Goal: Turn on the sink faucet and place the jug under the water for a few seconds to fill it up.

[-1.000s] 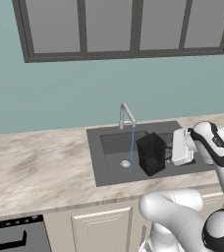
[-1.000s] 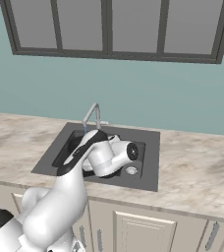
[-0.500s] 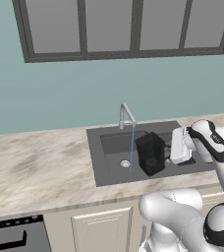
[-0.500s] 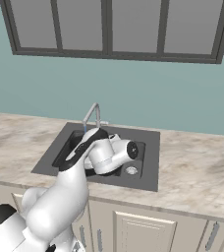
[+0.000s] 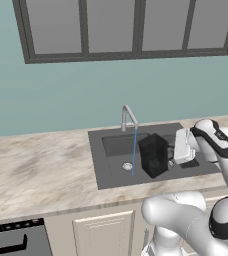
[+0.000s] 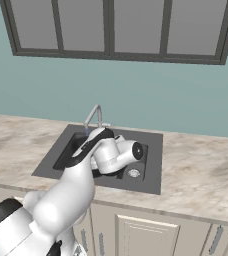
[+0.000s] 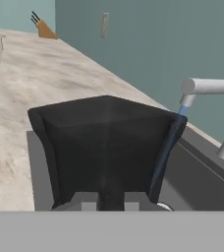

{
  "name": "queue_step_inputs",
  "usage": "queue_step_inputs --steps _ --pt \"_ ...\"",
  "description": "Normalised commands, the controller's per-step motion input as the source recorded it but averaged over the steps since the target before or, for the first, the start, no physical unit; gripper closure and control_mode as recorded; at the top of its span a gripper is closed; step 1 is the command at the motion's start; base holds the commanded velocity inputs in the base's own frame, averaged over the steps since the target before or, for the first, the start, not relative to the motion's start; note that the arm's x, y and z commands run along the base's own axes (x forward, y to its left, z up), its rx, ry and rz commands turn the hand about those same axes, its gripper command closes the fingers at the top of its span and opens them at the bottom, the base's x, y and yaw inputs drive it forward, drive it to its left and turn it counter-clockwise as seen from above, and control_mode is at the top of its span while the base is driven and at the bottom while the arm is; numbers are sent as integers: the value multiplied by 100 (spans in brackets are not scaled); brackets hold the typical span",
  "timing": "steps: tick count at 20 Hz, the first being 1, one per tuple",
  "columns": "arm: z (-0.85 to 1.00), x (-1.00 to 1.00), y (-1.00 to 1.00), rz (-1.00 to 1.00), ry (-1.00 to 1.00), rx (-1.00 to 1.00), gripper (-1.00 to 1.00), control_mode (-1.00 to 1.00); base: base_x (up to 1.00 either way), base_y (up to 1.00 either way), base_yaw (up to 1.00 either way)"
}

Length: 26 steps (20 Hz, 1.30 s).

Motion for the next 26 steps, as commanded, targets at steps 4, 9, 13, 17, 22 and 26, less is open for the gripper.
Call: queue_step_inputs --steps 4,9,13,17,22,26 --pt "0 4 -8 0 0 3 100 -100 0 0 0" --pt "4 0 -3 -1 -5 2 100 -100 0 0 0" --pt "0 0 -1 0 0 1 100 -100 0 0 0" --pt "-2 1 -7 0 1 2 100 -100 0 0 0" --pt "-7 5 -21 0 2 6 100 -100 0 0 0" --pt "0 0 -33 0 0 9 100 -100 0 0 0"
